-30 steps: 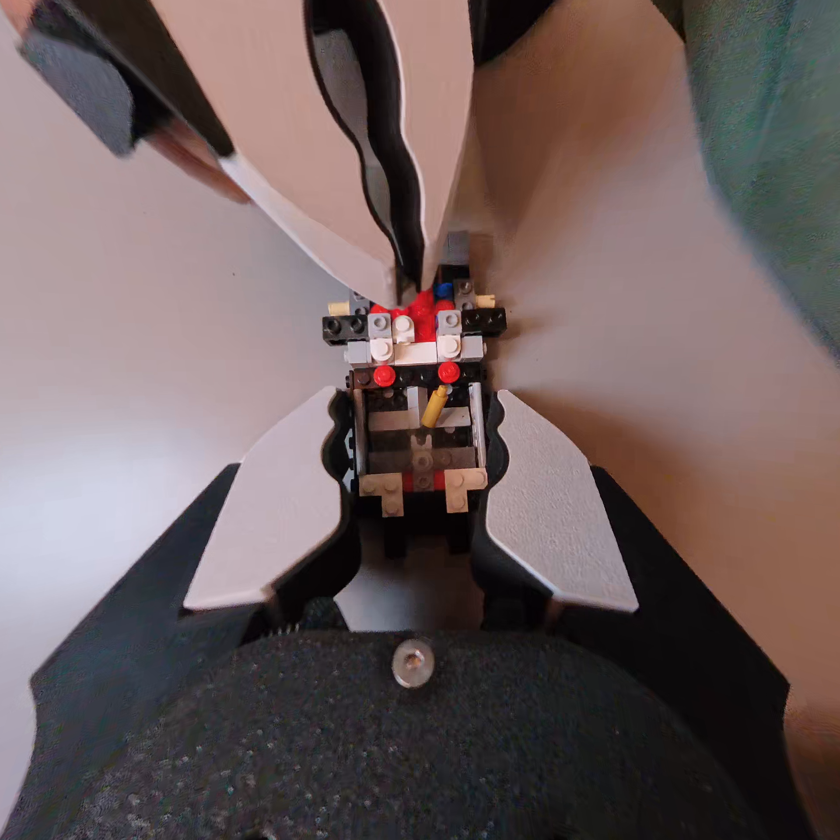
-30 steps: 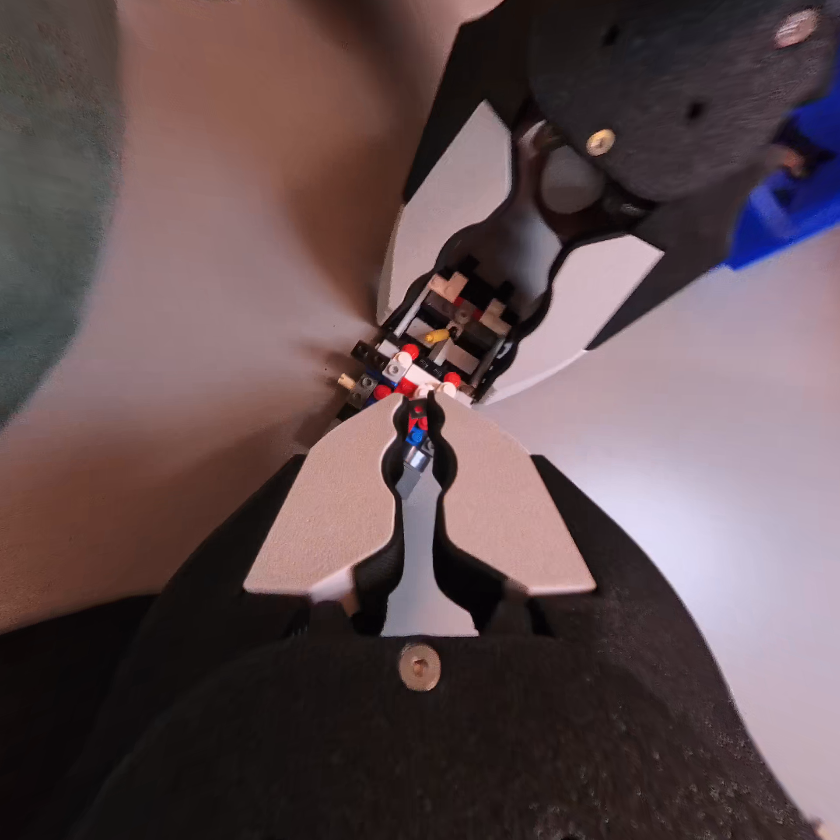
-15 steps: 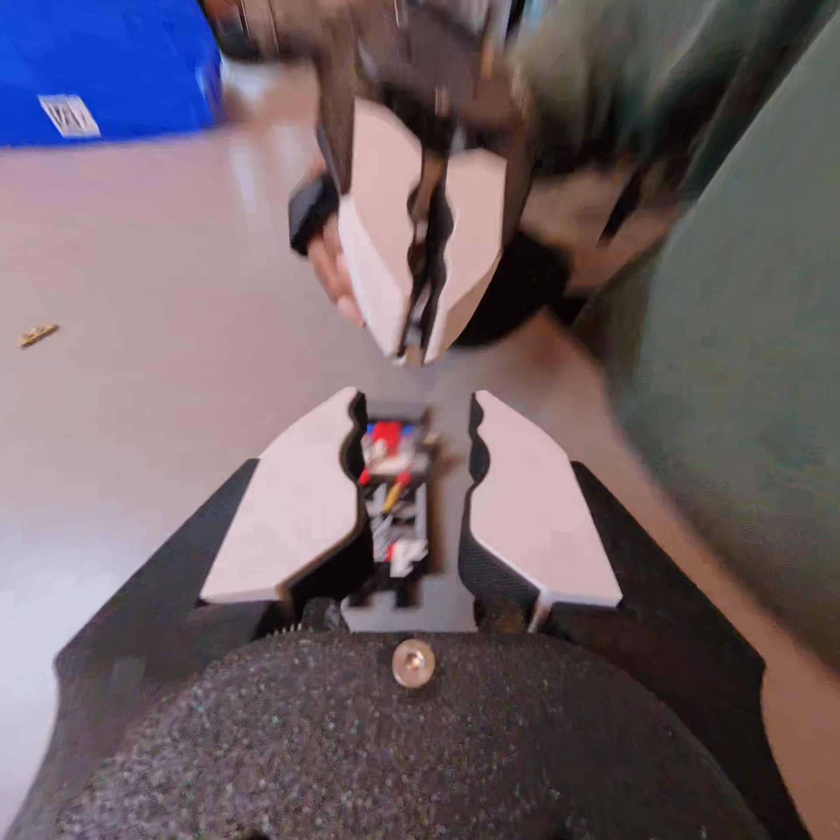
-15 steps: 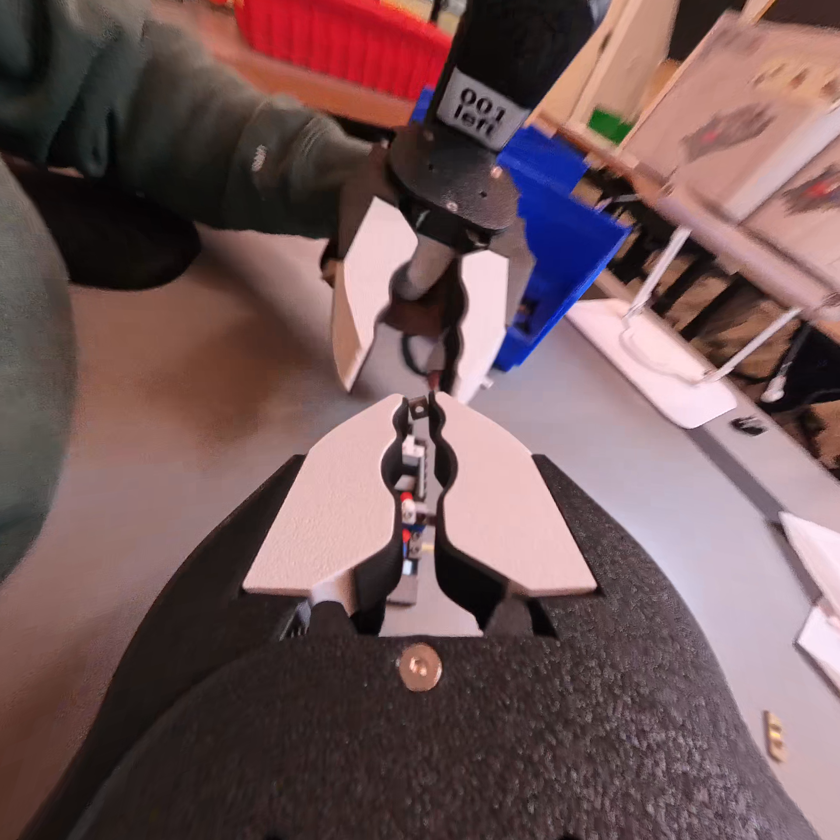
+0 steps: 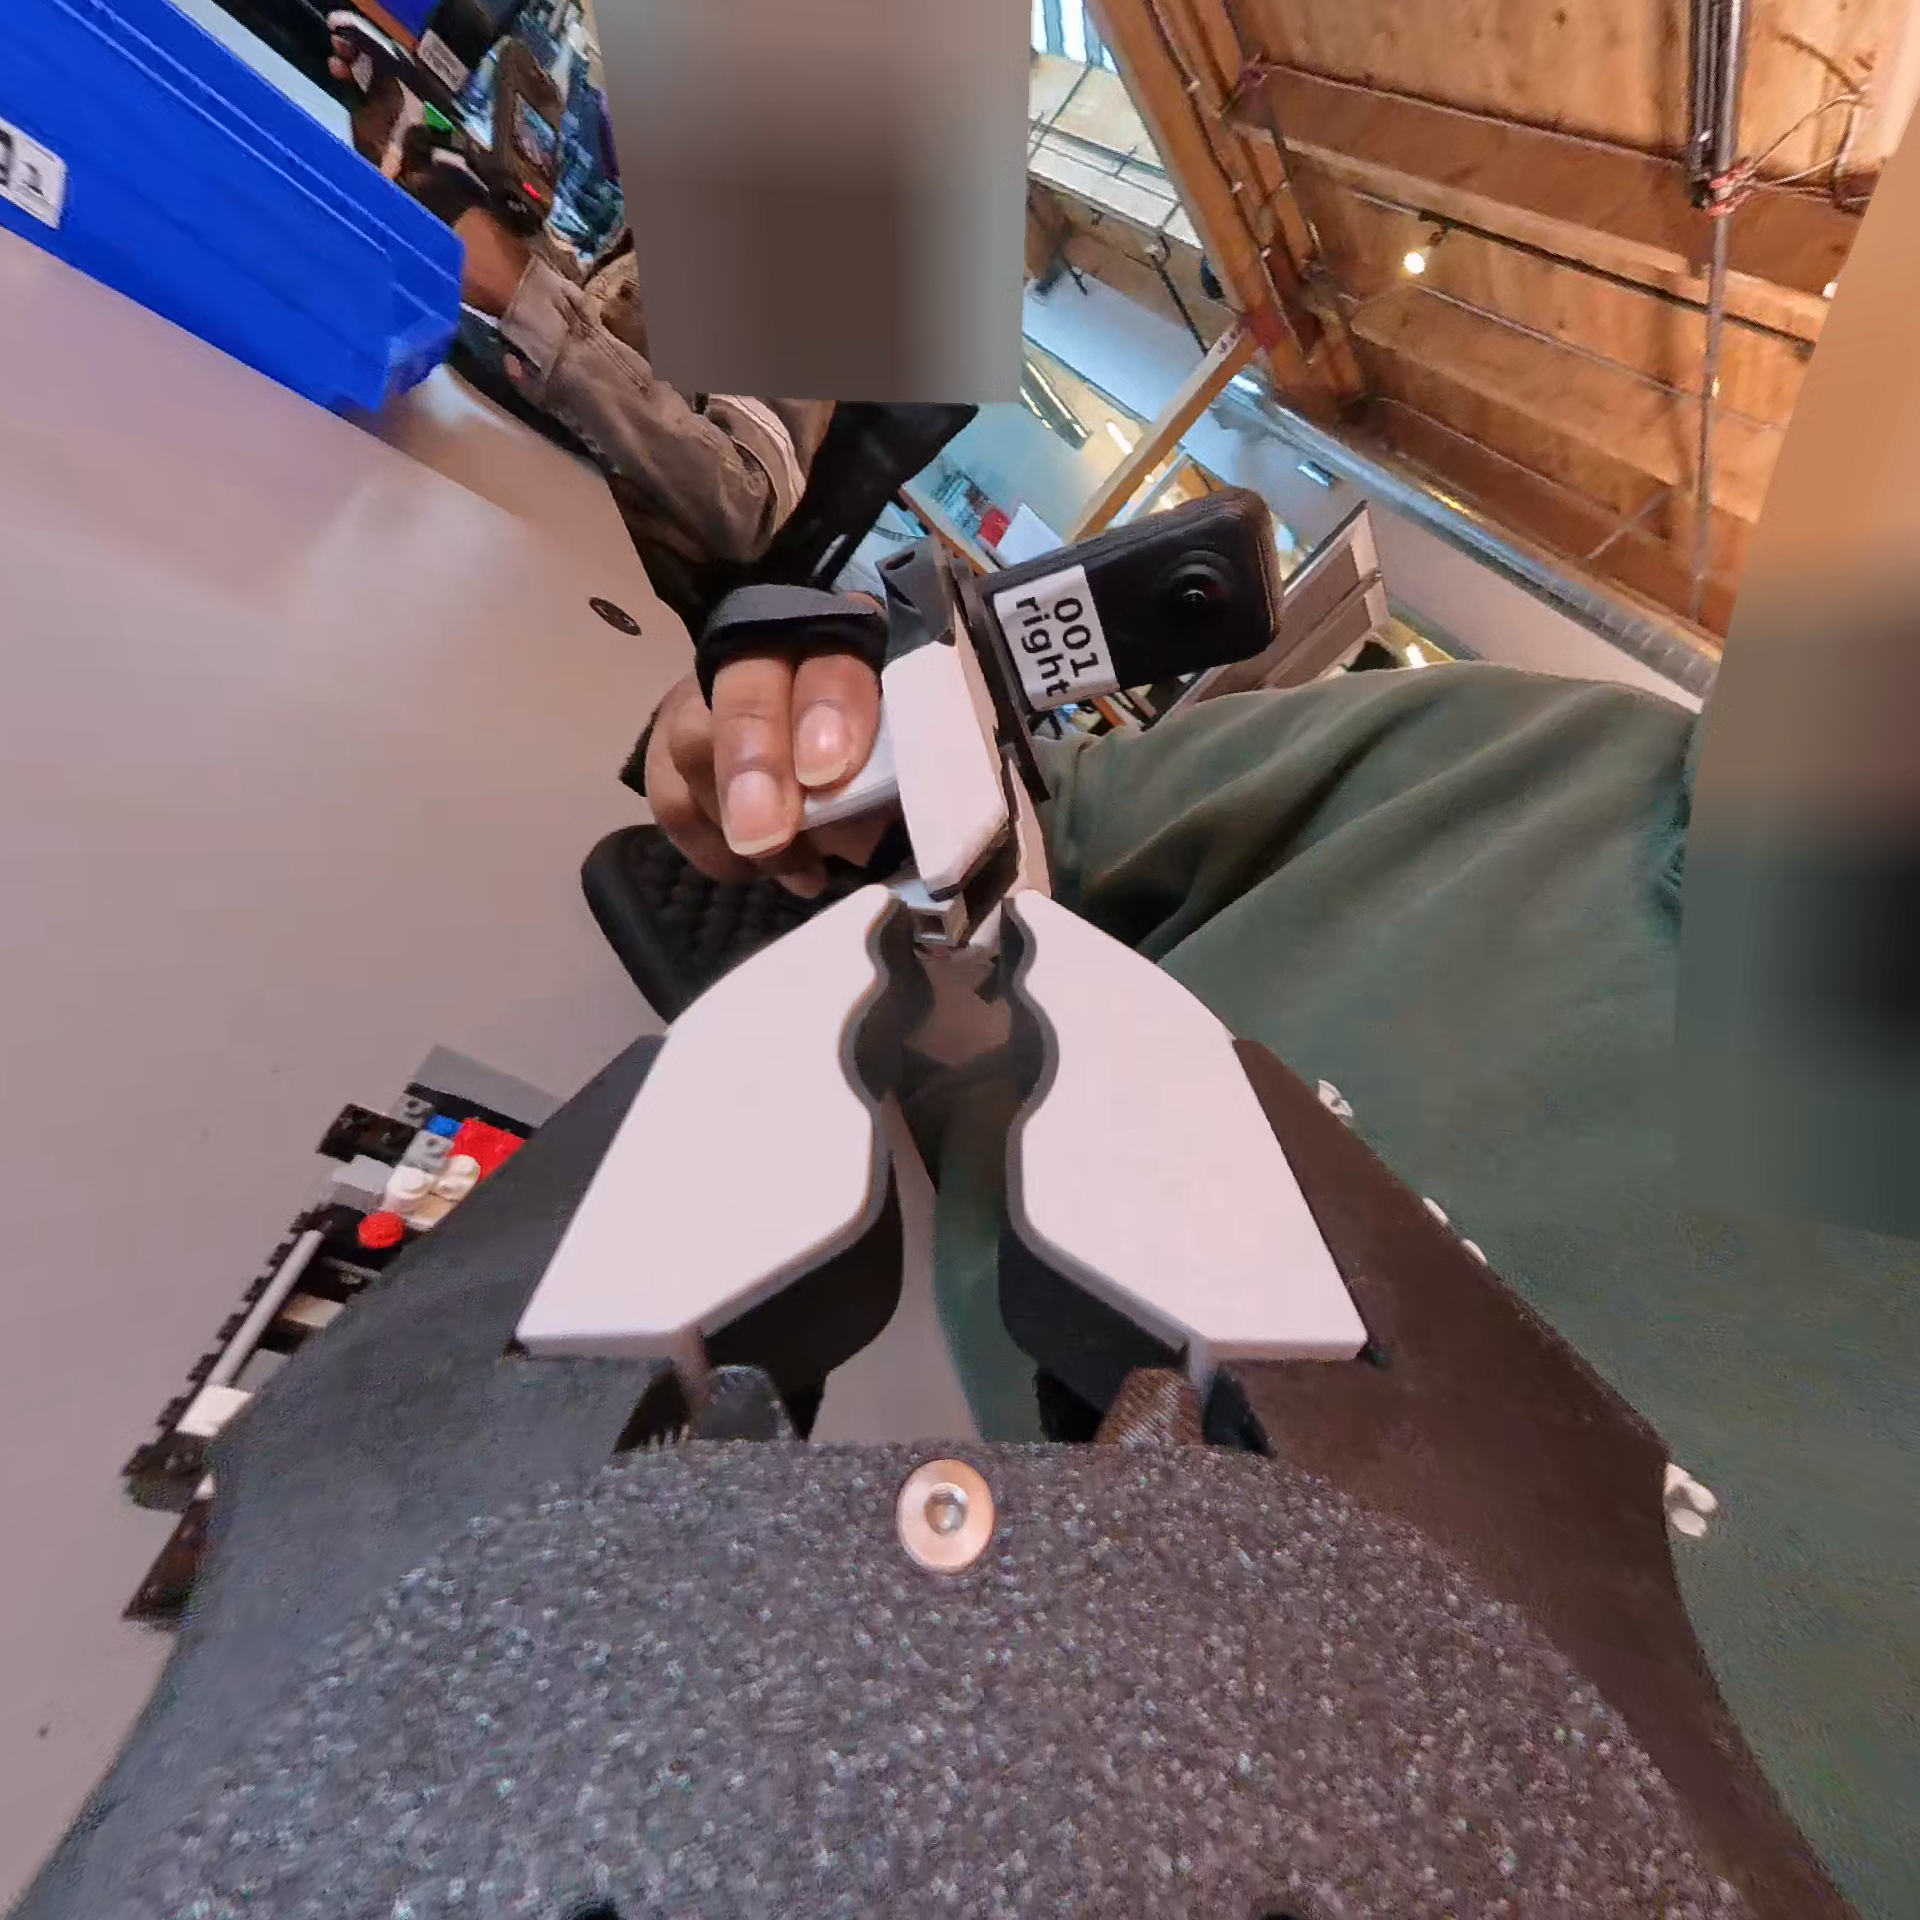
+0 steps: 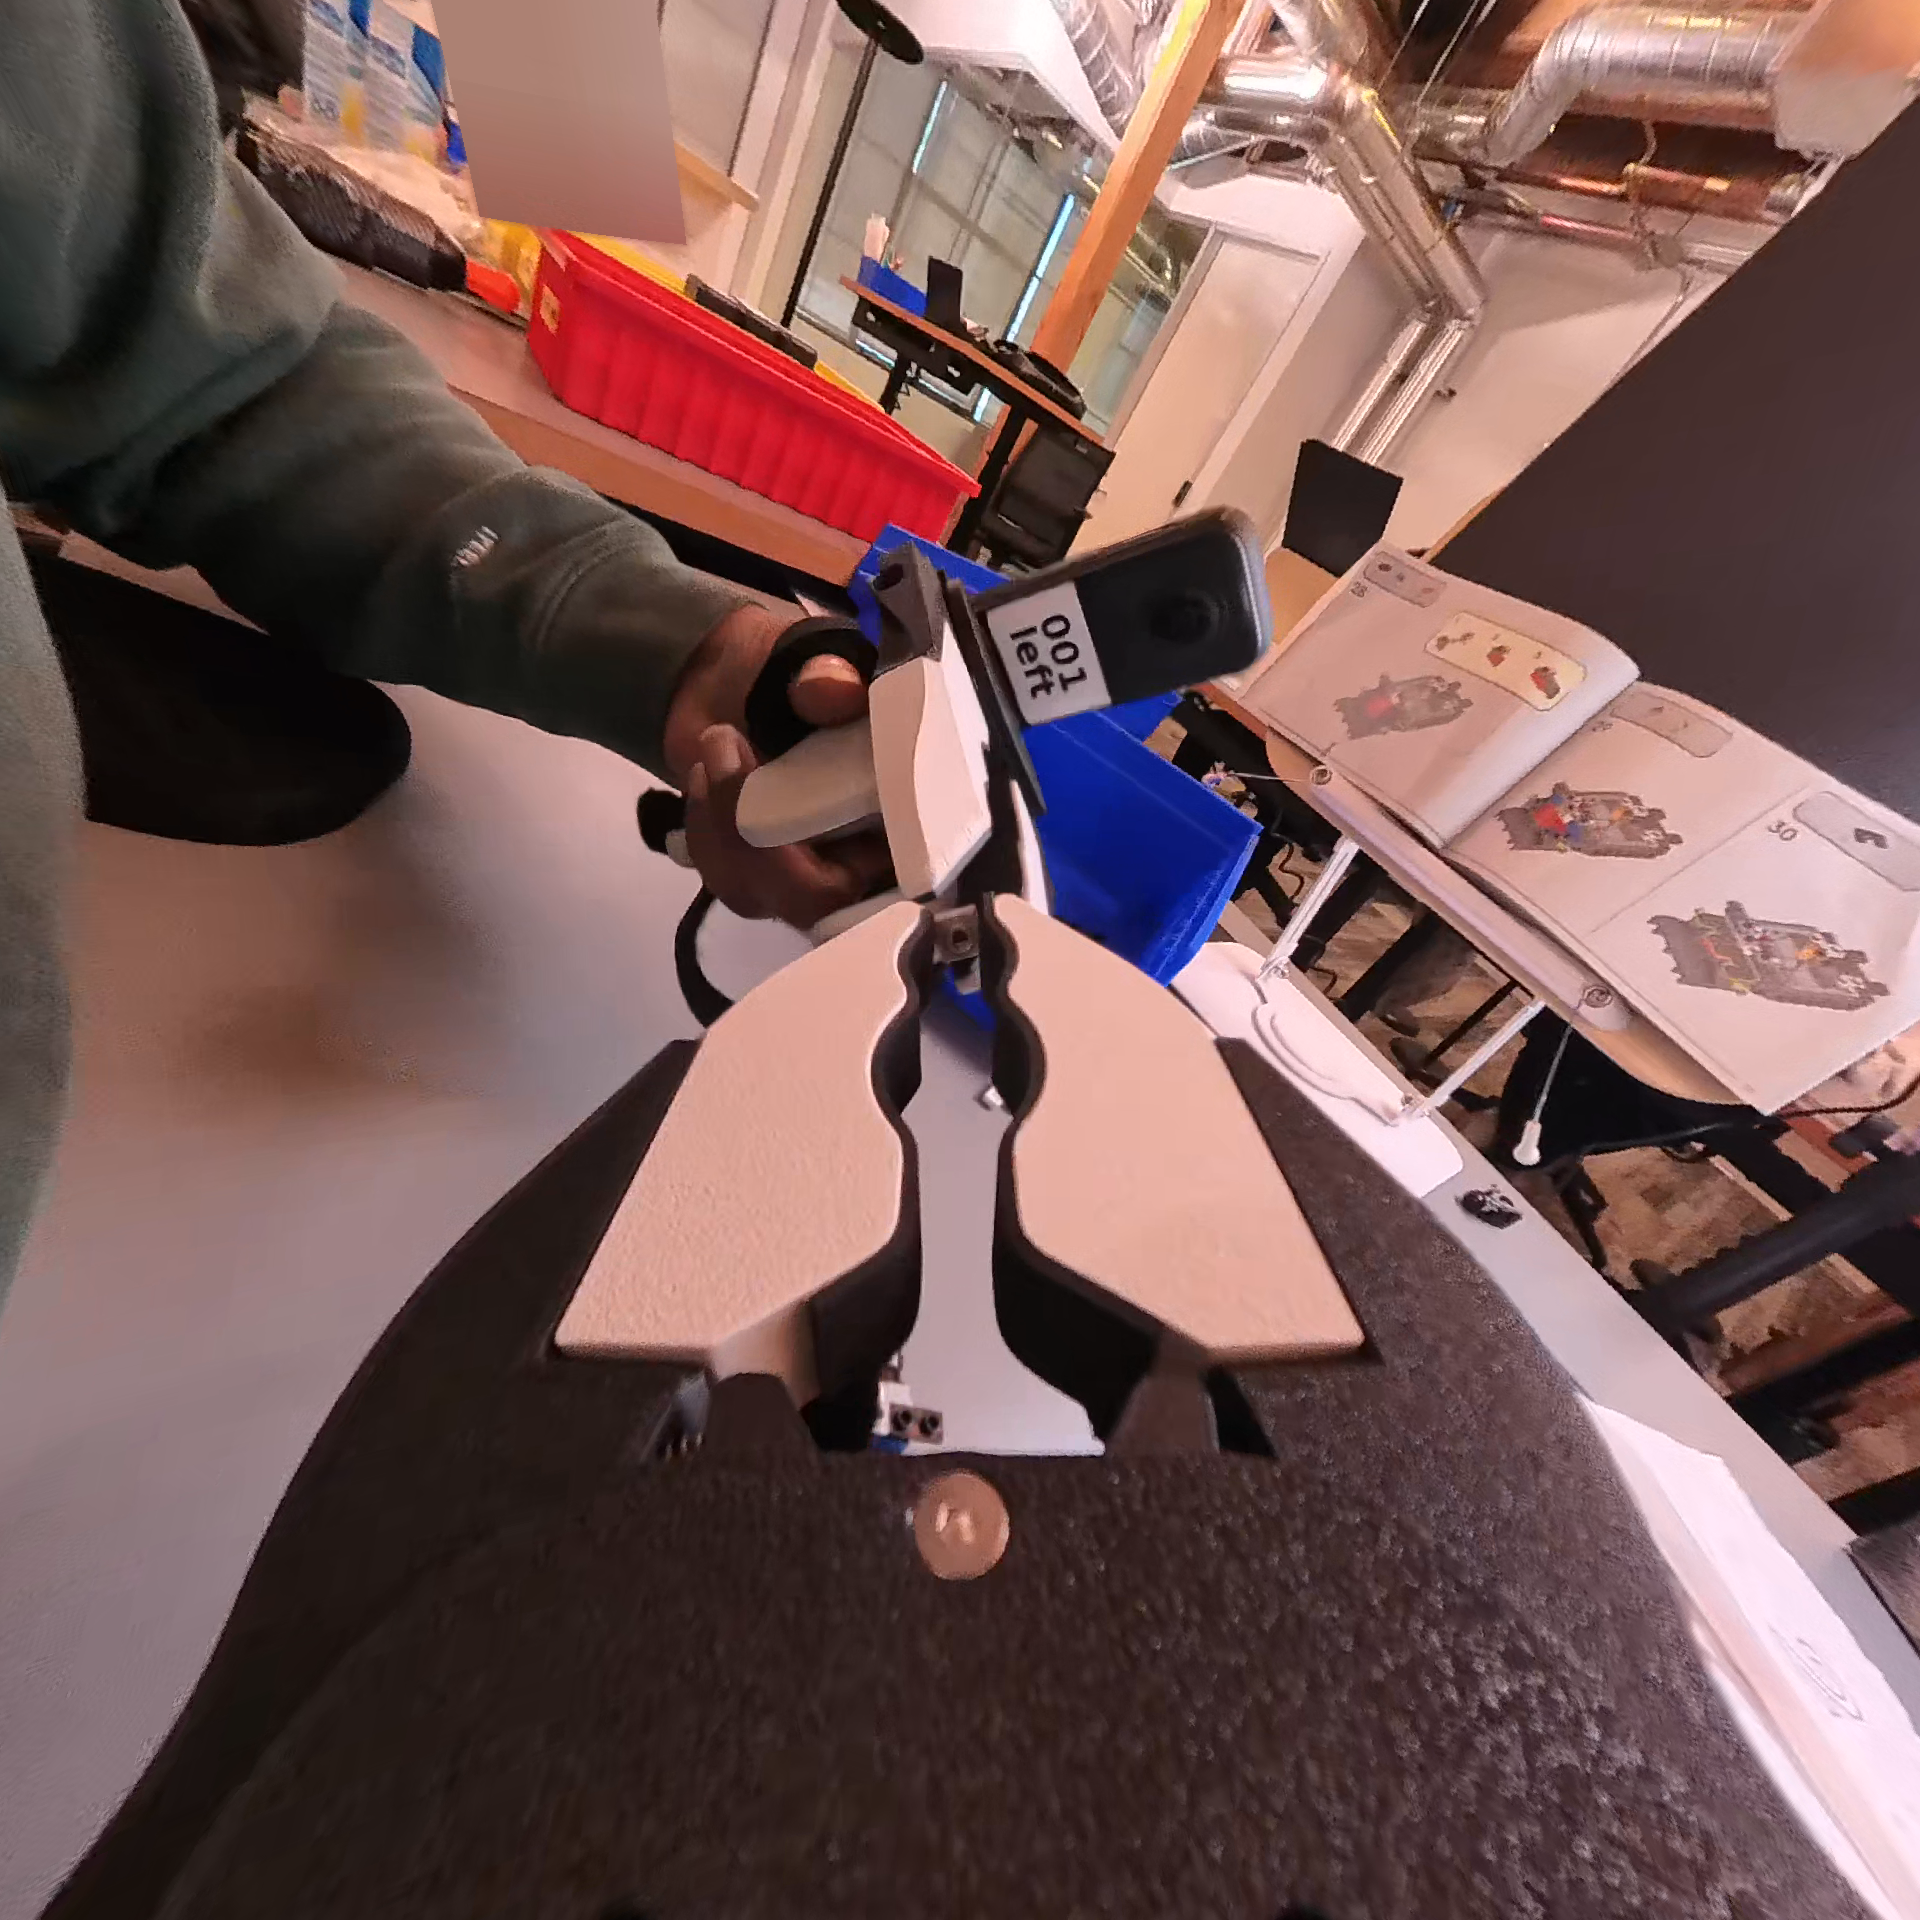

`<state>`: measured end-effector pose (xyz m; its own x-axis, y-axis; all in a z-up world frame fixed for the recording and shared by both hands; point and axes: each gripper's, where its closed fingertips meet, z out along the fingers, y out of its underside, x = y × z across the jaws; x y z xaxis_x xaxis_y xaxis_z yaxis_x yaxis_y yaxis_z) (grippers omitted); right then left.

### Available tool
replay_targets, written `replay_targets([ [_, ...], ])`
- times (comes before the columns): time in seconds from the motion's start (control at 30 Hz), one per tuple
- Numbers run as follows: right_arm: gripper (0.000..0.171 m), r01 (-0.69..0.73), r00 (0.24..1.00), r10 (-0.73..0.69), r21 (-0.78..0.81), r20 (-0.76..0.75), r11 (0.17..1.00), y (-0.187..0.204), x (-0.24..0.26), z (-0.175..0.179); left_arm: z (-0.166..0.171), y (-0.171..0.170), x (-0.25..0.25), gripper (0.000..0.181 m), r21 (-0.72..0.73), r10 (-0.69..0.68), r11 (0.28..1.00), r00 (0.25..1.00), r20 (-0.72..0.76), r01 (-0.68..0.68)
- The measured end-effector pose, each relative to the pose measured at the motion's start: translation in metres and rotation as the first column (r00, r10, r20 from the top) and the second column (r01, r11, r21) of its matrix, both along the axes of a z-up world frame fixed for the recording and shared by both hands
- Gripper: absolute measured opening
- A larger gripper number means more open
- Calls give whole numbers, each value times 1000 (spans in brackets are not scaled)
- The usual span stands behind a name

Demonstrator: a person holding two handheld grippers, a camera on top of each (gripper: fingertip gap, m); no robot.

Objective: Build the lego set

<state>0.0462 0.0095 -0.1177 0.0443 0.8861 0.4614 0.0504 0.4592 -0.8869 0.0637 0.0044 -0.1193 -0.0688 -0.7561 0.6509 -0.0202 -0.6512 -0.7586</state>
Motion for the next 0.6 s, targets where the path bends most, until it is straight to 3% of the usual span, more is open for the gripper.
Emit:
replay_targets([
  [0.1,15,66,998,-65,-31,20,997,13,4,-1,-4,23,-15,8,98,150,986,979,-138,-137],
  [0.13,22,75,995,-69,-89,71,993,19,6,-8,-13,42,-31,8,190,273,955,926,-259,-228],
  [0.17,28,86,988,-67,-144,138,986,24,8,-18,-25,65,-57,8,347,434,887,808,-398,-305],
  [0.23,28,83,962,-33,-173,269,981,29,16,-43,-45,100,-128,8,628,688,720,426,-588,-295],
  [0.3,27,78,917,-11,-152,398,985,34,23,-70,-70,102,-180,18,637,667,743,144,-731,-205],
  [0.33,27,59,890,21,-161,455,985,33,25,-82,-81,99,-194,31,600,621,777,77,-780,-190],
  [0.43,27,19,829,75,-163,554,987,36,26,-103,-106,87,-206,50,497,510,851,38,-860,-173],
  [0.5,26,-20,795,108,-152,597,988,36,26,-110,-108,86,-206,55,502,512,851,31,-858,-157],
  [0.6,24,-119,709,161,-108,687,987,34,29,-121,-94,81,-178,54,577,582,813,145,-800,-84],
])
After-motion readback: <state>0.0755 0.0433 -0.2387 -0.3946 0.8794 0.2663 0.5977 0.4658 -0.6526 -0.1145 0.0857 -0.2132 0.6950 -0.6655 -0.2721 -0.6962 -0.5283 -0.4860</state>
